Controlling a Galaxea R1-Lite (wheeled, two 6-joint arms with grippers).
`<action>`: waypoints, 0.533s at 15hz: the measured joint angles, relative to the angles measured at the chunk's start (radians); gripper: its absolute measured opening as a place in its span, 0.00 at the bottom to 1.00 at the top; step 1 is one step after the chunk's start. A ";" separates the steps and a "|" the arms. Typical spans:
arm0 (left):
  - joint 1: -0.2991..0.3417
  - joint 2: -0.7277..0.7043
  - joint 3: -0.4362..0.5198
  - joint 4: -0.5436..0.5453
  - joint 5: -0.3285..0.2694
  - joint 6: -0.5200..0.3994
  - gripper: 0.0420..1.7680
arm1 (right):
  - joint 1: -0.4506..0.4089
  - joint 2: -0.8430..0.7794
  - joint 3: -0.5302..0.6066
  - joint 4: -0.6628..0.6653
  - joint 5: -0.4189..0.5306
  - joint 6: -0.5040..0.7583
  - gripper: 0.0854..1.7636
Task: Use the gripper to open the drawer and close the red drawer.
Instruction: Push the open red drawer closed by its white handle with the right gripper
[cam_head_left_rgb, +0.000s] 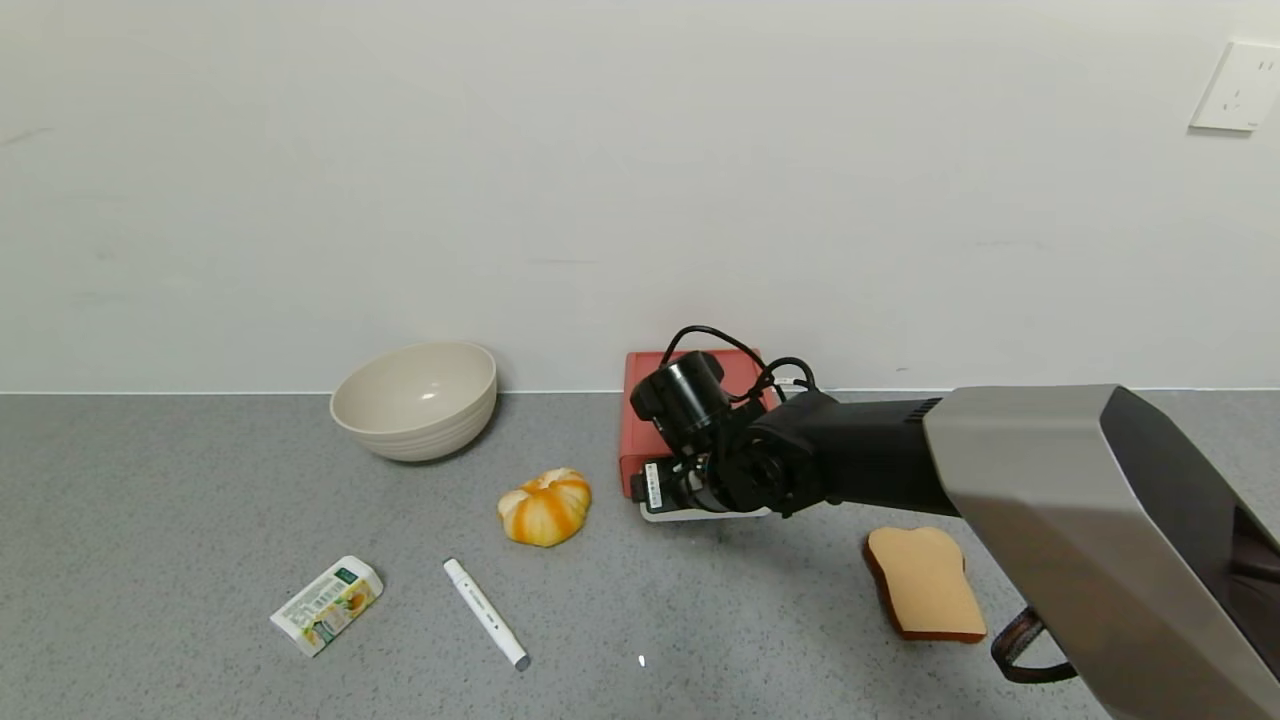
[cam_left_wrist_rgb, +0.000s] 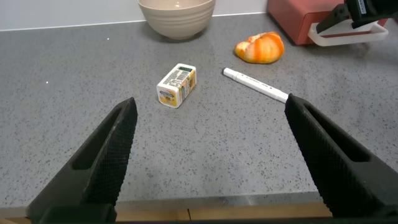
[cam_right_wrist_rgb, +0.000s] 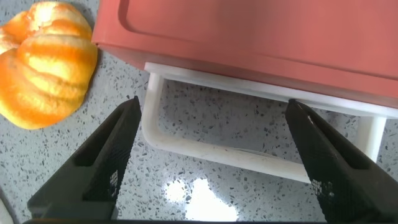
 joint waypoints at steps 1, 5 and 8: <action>0.000 0.000 0.000 0.000 0.000 0.000 0.97 | 0.001 -0.003 0.001 0.002 0.001 -0.006 0.97; 0.000 0.000 0.000 0.000 0.000 0.000 0.97 | 0.013 -0.046 0.009 0.014 0.006 -0.036 0.97; 0.000 0.000 0.000 0.000 0.000 0.000 0.97 | 0.025 -0.114 0.017 0.066 0.015 -0.054 0.97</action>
